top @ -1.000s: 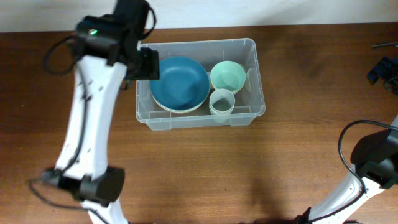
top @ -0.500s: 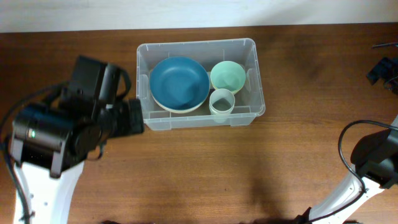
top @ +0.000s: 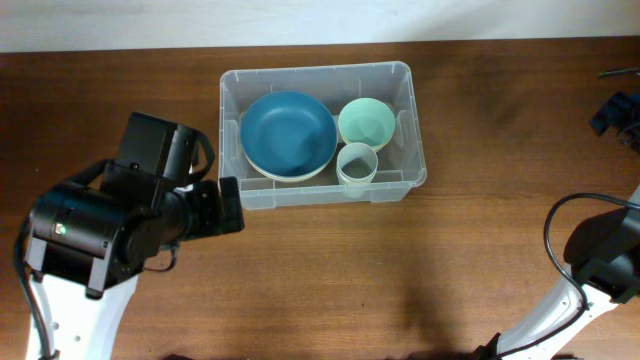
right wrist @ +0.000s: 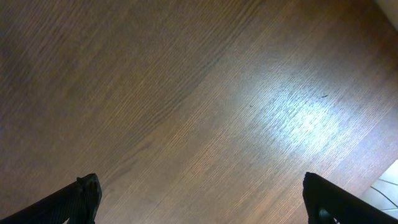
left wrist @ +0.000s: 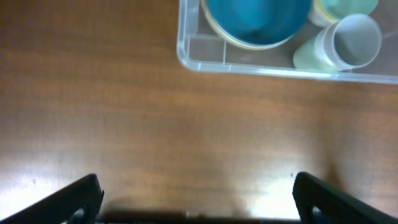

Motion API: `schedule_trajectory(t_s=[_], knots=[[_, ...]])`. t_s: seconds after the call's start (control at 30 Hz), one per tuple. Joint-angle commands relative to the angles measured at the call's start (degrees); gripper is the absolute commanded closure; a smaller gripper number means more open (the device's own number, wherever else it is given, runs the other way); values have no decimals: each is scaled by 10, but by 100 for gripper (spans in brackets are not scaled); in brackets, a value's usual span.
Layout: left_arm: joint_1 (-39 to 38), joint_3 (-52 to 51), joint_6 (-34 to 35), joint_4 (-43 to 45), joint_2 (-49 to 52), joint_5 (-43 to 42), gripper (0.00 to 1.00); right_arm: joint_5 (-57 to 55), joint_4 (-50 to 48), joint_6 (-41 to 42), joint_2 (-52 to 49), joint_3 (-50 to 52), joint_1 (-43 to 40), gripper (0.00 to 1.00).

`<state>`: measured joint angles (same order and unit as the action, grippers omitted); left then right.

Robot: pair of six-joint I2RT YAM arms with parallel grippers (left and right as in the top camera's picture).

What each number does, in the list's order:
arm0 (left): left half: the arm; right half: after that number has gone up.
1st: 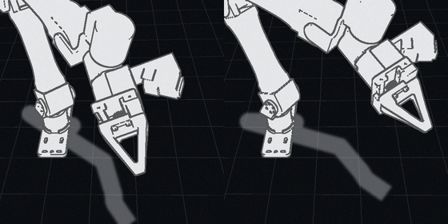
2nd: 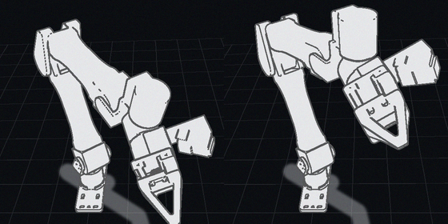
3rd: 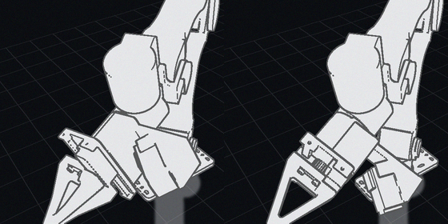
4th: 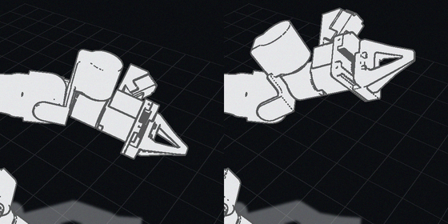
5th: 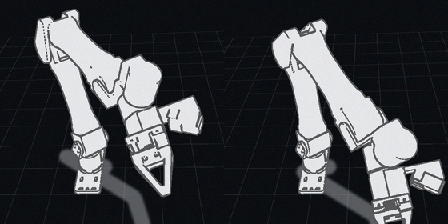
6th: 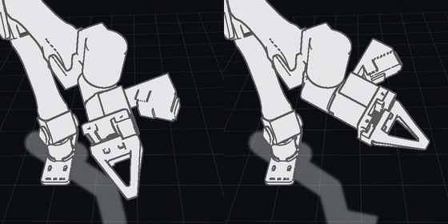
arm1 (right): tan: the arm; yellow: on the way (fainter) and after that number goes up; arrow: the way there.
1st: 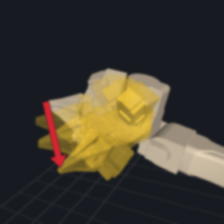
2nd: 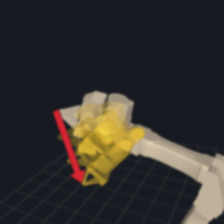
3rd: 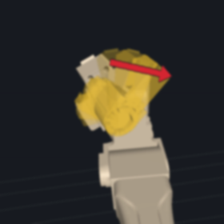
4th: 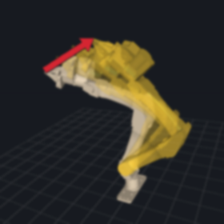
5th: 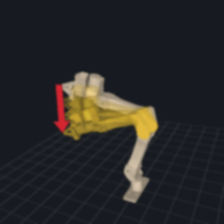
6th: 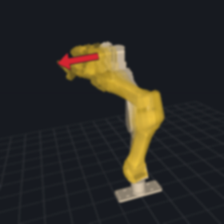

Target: Pack container

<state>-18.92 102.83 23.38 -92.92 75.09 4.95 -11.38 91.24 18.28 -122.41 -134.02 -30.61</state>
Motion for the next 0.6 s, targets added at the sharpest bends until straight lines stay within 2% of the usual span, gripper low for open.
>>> schedule_trajectory(t_s=[0.0,0.27,0.37,0.57], knots=[[-2,-32,-103,44,-9,13,0,-9,0,6,2,0,2,1],[3,-227,-277,277,-21,12,0,-9,0,6,2,0,2,1],[17,-319,-309,376,-57,3,0,-9,0,6,2,0,2,1],[67,-526,-320,600,-179,-33,0,-9,0,6,2,0,2,1]])
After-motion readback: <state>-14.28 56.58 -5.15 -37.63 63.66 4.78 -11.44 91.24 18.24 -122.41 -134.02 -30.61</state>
